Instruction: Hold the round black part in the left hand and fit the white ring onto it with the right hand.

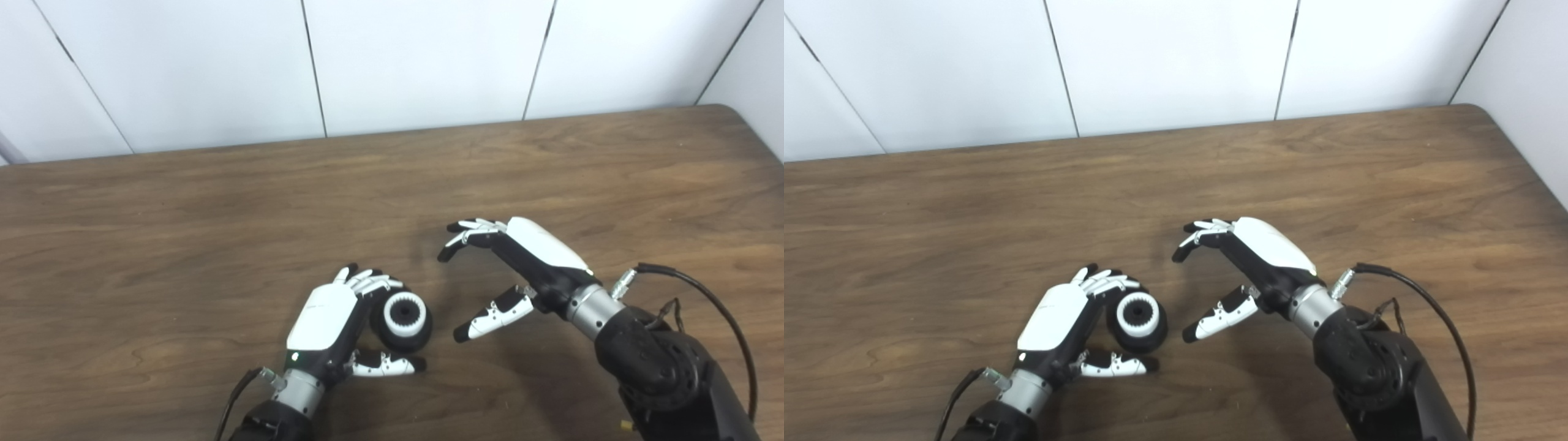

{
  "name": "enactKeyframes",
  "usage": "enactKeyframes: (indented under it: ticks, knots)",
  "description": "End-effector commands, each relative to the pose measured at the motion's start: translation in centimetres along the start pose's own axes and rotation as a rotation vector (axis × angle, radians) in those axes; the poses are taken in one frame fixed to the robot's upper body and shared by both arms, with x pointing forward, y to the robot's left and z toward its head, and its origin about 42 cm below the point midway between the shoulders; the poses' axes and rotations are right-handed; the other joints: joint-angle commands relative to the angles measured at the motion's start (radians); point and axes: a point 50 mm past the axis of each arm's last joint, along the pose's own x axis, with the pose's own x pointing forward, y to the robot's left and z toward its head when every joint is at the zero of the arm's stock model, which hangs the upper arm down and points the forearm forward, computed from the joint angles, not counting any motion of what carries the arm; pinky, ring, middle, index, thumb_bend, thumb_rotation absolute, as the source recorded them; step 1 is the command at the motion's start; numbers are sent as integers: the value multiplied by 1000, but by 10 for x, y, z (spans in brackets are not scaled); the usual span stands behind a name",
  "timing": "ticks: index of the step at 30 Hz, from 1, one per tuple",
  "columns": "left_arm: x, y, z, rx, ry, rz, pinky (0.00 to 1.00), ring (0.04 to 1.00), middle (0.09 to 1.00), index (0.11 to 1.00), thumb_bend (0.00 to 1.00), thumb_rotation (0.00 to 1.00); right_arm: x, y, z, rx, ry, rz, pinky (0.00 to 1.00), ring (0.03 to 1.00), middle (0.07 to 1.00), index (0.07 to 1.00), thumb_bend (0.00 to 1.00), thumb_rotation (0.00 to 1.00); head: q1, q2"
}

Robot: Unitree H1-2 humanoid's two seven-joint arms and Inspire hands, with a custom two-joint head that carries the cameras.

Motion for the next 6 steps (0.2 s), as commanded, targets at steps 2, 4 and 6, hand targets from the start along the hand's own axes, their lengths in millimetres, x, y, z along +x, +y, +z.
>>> enactKeyframes:
  ticks: [2,4,6]
  knots:
    - [2,8,-3,-3,31,16,991,895,846,804,1000,313,-2,-9,7,-6,-33,-50,975,947,896,694,1000,236,-1,-2]
    - [2,8,-4,-3,33,18,990,898,854,817,1000,315,-1,-8,7,-8,-31,-49,980,950,898,695,1000,238,-1,-4]
    - [3,7,-5,-2,35,22,990,901,860,830,1000,320,0,-8,7,-11,-33,-50,978,949,898,695,1000,238,-1,-4]
